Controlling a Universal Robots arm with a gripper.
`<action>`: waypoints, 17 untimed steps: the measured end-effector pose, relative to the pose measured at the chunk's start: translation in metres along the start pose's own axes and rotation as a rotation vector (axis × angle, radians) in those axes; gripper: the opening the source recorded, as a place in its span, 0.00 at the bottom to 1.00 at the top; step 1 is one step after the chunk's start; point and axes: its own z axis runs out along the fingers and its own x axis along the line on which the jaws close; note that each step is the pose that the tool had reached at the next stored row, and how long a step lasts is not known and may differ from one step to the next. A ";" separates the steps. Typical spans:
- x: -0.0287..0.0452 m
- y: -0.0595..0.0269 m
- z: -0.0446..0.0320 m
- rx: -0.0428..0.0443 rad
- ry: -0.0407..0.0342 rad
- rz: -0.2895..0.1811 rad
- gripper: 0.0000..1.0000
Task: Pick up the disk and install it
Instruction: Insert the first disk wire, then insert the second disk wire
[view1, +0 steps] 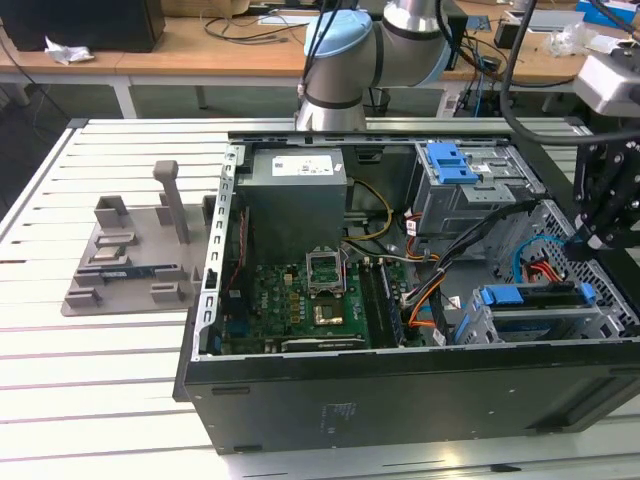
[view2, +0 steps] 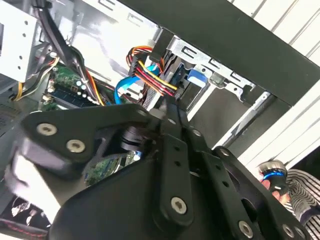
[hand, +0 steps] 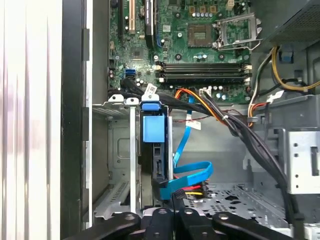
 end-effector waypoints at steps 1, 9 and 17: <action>-0.0003 0.0001 -0.0015 0.0000 -0.0001 0.000 0.11; -0.0003 0.0001 -0.0020 0.0000 -0.0001 0.000 0.11; -0.0003 0.0001 -0.0021 0.0000 -0.0001 0.000 0.11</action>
